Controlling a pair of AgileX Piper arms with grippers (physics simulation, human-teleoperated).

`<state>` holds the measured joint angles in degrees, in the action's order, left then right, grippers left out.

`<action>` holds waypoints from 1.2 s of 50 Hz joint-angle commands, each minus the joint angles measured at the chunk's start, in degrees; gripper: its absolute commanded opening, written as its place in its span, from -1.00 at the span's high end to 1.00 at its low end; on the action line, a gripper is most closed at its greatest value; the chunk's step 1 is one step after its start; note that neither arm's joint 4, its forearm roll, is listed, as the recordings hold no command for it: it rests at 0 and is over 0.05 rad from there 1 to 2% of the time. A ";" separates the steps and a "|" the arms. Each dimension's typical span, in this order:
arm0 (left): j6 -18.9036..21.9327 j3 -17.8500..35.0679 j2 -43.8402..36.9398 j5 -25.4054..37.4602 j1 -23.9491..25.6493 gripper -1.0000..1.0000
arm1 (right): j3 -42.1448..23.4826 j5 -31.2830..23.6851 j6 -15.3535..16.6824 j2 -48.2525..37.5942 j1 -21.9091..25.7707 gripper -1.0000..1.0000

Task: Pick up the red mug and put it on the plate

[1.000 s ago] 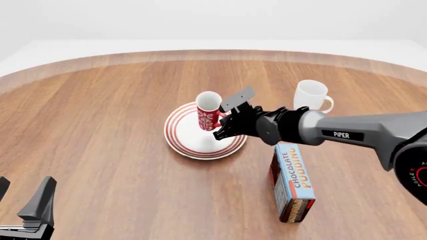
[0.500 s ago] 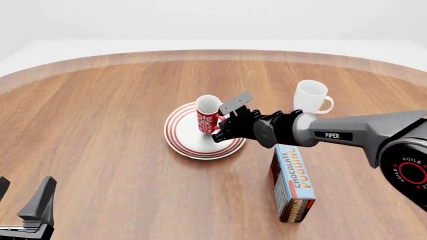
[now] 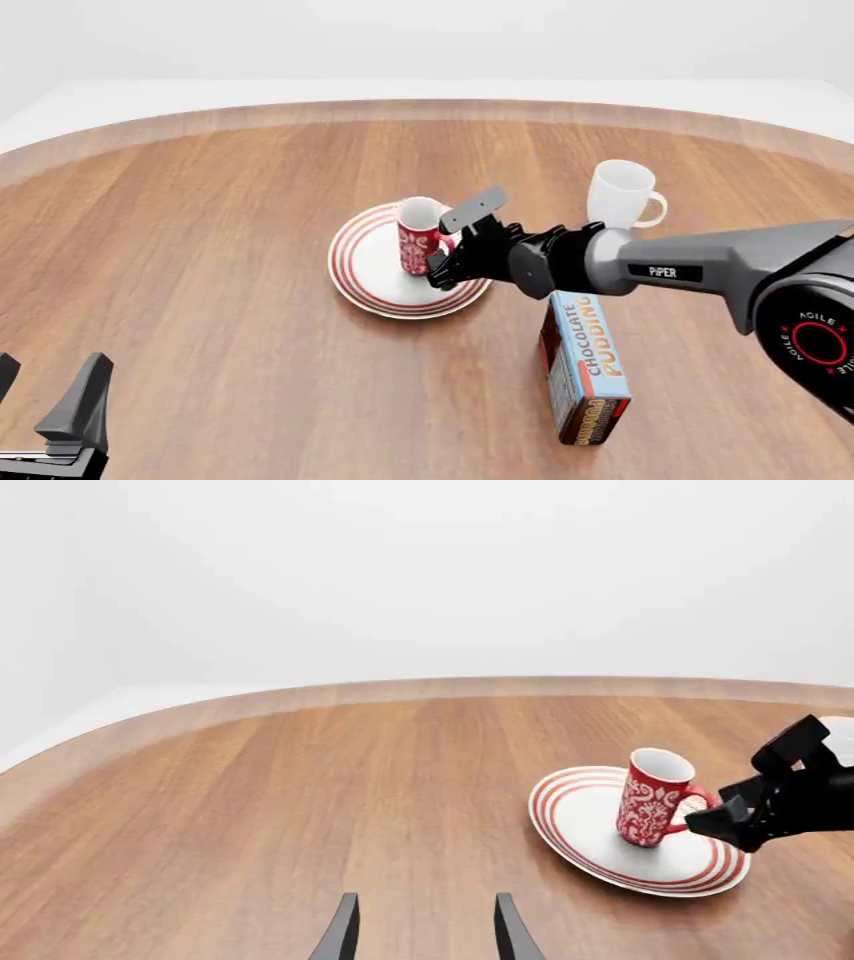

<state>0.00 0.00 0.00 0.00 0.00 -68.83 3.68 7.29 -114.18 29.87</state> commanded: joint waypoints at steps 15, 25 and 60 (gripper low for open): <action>0.00 0.00 0.00 0.00 0.00 -1.00 | 0.91 0.68 -0.88 0.71 -0.09 -1.00; 0.00 0.00 0.00 0.00 0.00 -1.00 | 2.18 1.04 -1.49 1.81 0.61 -1.00; 0.00 0.00 0.00 0.00 0.00 -1.00 | 17.93 -0.01 -2.72 23.03 0.38 -1.00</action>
<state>0.00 0.00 0.00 0.00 0.00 -54.87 4.38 4.61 -97.30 30.57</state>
